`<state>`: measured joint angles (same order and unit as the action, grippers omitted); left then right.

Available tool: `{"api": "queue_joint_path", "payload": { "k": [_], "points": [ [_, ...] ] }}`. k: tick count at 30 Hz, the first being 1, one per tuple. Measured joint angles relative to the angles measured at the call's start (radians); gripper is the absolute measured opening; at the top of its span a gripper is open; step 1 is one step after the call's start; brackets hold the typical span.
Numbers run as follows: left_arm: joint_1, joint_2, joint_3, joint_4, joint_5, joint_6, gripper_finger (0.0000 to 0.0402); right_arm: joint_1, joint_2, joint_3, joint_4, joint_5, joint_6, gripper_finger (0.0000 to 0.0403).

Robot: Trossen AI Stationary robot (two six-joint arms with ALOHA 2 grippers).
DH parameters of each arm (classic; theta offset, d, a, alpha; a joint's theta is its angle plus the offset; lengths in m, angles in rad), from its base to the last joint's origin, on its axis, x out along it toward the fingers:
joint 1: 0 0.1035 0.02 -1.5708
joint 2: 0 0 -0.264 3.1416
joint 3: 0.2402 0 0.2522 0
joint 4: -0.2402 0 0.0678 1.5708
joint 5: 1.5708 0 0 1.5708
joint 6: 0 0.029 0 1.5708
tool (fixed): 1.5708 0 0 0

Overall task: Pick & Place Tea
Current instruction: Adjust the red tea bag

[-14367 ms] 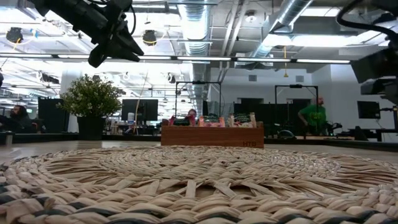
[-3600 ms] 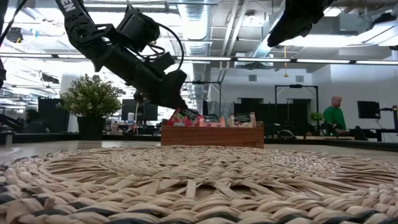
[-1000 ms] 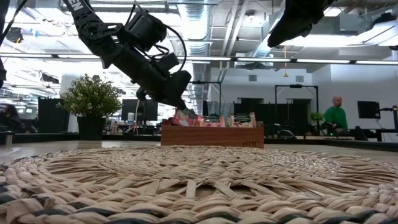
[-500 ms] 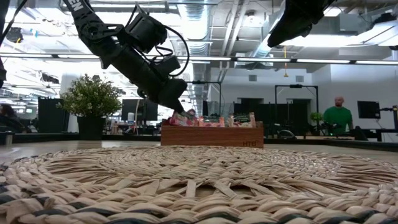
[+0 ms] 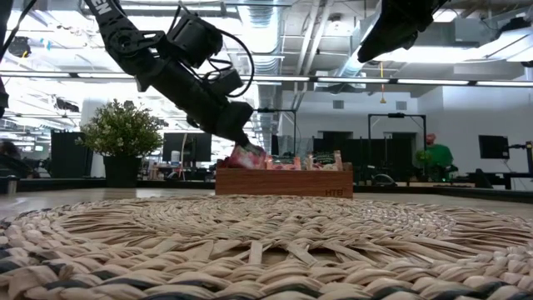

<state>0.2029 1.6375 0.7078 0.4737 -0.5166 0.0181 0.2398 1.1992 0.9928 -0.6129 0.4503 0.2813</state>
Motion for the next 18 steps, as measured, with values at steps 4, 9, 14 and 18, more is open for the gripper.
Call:
{"api": "queue_joint_path", "payload": {
  "k": [4,9,14,18],
  "points": [
    [-0.015,0.0,0.0,-0.012,0.025,0.005,0.0,0.0,0.0,0.0,0.0,0.0,0.0,0.0075],
    [-0.02,0.0,0.0,-0.056,0.029,0.042,0.0,0.0,0.0,0.0,0.0,0.0,0.0,0.0075],
    [-0.02,0.0,0.0,-0.071,0.03,0.042,0.0,0.0,0.0,0.0,0.001,0.0,0.0,0.0075],
    [-0.02,0.0,0.0,-0.069,0.024,0.058,0.0,0.0,0.0,0.0,0.0,0.0,0.0,0.0075]
  ]
}}
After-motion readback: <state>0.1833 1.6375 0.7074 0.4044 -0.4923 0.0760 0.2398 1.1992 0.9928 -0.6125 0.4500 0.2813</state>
